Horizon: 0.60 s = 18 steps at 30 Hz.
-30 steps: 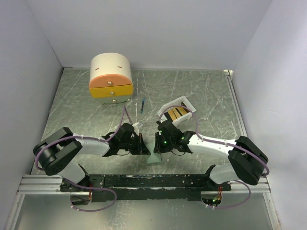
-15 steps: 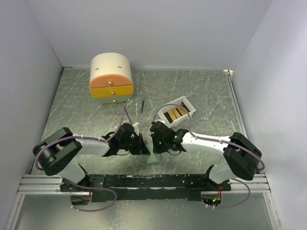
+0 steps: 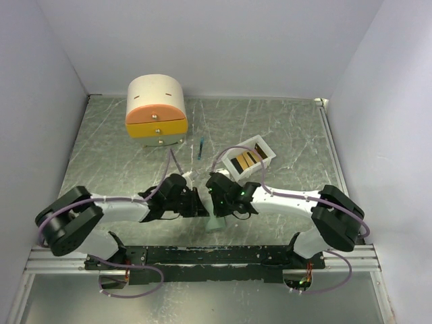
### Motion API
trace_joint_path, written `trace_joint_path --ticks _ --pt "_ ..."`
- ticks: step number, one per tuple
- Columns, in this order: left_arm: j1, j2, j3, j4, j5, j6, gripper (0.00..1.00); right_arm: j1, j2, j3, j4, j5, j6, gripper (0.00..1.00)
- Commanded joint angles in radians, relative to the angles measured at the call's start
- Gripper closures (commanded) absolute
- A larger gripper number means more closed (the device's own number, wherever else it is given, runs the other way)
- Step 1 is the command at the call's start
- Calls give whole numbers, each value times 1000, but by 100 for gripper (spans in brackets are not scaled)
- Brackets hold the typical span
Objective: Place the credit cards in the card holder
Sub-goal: Close the card holder at the center of the board.
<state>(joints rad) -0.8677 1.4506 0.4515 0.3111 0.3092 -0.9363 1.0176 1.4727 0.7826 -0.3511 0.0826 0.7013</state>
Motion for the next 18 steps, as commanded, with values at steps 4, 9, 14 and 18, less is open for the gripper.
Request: trace_joint_path --ticks 4,9,14,18 --pt "-9 -262 57 -185 -190 56 65 14 -72 123 -108 130 -24 83" --pt "-9 -434 164 -392 -307 128 21 13 -214 163 -126 221 -22 64" --pt "-7 -549 329 -598 -371 231 1 13 -384 162 -127 277 -38 2" --pt "-8 -612 424 -700 -417 306 1 13 -489 167 -158 343 -20 0"
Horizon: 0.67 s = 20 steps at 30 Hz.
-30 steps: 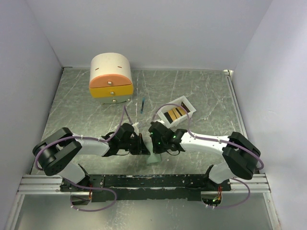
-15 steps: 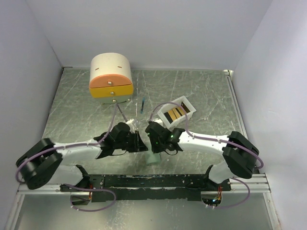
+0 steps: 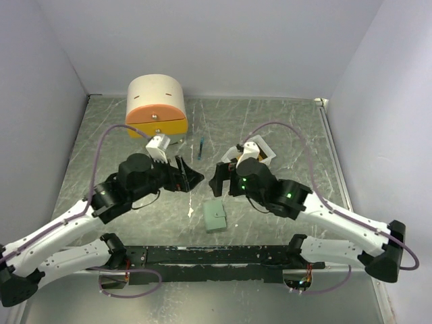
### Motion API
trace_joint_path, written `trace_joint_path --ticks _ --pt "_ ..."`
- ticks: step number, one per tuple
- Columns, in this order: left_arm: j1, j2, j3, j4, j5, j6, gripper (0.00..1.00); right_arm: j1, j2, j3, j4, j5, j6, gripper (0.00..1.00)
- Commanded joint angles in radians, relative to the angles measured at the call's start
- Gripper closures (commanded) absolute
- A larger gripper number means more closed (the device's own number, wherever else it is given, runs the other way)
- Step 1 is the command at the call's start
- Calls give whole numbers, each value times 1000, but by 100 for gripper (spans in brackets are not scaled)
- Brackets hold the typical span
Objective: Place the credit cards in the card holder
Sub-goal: Close the card holder at the center of the board, then reset both arms
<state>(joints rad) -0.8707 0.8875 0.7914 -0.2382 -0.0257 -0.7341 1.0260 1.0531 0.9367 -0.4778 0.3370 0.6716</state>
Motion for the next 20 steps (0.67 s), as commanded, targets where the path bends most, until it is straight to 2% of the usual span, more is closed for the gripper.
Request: trace_joint_path --ticks 1,5,11,20 --pt "-5 -63 107 -175 -94 114 1 5 -90 16 -48 110 25 0" --pt "-5 -145 140 -177 -54 174 1 5 -167 21 -87 172 69 0" --pt "-5 -230 118 -176 -57 181 1 6 -263 29 -59 167 37 0" --pt "-5 -298 58 -181 -81 156 1 5 -283 29 -63 171 40 0"
